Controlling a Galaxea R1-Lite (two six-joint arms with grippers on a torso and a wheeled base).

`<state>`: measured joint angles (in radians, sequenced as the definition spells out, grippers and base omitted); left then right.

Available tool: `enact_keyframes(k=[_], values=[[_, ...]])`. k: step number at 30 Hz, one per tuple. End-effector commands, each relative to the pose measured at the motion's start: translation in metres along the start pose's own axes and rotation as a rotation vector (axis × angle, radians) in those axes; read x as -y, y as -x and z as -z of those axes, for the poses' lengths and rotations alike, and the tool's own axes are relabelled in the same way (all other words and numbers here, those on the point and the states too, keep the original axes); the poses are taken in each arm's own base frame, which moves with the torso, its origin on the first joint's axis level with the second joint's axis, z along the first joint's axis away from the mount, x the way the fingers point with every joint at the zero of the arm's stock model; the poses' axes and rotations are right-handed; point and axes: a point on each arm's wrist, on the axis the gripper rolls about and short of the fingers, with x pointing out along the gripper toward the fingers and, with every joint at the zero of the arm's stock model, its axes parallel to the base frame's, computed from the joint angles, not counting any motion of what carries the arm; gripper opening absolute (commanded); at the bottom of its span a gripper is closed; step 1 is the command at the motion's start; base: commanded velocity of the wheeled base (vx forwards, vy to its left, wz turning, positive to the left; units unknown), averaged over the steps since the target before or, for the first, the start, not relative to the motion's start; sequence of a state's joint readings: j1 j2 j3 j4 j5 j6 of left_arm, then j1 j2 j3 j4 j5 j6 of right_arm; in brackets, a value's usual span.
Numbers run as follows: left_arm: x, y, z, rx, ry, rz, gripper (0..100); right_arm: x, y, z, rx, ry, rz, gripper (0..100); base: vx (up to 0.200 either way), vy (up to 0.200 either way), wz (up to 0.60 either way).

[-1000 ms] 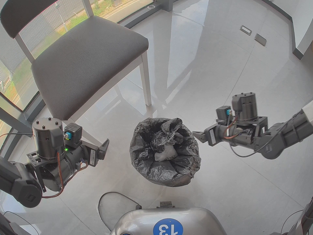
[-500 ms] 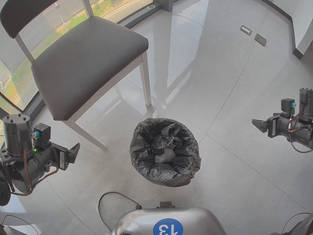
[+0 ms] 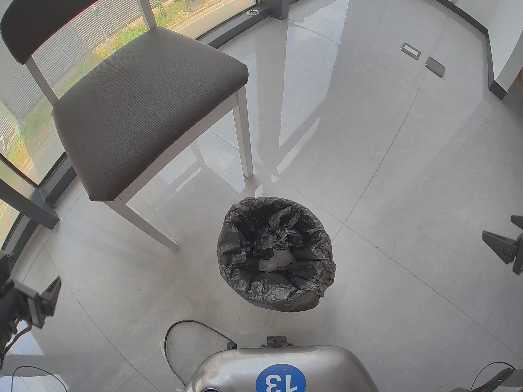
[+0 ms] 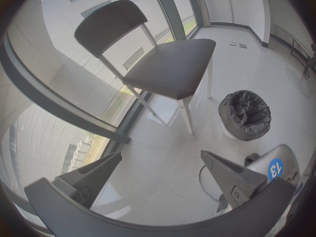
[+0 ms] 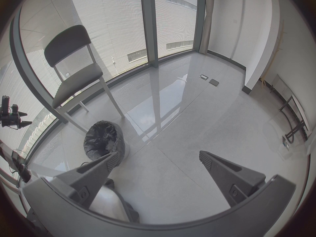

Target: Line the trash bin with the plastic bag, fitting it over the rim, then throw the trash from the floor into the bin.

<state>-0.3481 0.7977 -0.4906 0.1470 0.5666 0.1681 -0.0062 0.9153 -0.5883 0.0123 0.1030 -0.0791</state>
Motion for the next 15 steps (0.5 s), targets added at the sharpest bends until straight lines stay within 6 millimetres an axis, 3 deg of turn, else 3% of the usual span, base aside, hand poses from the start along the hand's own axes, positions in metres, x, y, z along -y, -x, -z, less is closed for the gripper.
enact_keyframes(k=[1, 6, 15], values=[[-0.029, 0.058, 0.048, 0.079, 0.096, -0.141, 100, -0.009, 0.064, 0.025, 0.103, 0.009, -0.017, 100, 0.000, 0.000, 0.00], [-0.031, 0.085, 0.080, 0.058, 0.093, -0.251, 100, -0.012, 0.077, 0.035, 0.137, 0.010, -0.030, 100, 0.000, 0.000, 0.00], [-0.025, 0.095, 0.111, 0.080, 0.119, -0.273, 100, -0.017, 0.097, 0.070, 0.219, 0.020, -0.023, 100, 0.000, 0.000, 0.00]])
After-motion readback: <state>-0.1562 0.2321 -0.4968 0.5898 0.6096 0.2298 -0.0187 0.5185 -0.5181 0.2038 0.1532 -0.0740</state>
